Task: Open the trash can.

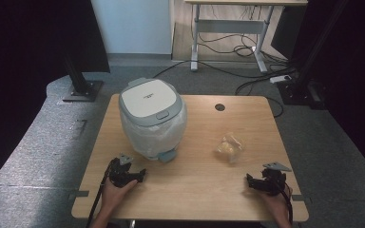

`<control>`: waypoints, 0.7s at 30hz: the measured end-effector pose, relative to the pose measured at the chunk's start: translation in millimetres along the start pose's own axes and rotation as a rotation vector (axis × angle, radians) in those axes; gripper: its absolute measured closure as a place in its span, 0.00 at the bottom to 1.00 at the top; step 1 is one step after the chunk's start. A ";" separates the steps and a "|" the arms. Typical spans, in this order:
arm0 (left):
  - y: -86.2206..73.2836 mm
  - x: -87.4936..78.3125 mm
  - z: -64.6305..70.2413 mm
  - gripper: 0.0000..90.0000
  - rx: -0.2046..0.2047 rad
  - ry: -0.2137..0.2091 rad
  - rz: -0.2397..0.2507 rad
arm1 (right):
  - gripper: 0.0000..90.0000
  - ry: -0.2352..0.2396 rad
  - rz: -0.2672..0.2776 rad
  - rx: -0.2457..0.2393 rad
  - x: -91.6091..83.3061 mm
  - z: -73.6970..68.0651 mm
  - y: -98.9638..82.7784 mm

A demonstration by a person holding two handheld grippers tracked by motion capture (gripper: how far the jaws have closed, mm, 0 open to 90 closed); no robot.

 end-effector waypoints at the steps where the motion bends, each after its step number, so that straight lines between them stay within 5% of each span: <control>1: 0.0 0.0 0.0 0.16 0.000 0.000 0.000 | 0.05 -0.001 -0.001 0.001 0.2 -0.1 0.1; 21: 0.0 -2.6 -0.8 0.18 -0.002 -0.001 -0.010 | 0.05 -0.001 -0.001 0.001 0.3 0.0 0.2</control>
Point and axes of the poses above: each handheld gripper's, and its own axes: x roughly forward along the jaws, y roughly out of its top, z roughly to its right, the point moved 3 cm from there along x, roughly forward along the jaws, and after that the axes turned 12 degrees about z, right-handed, at the moved point
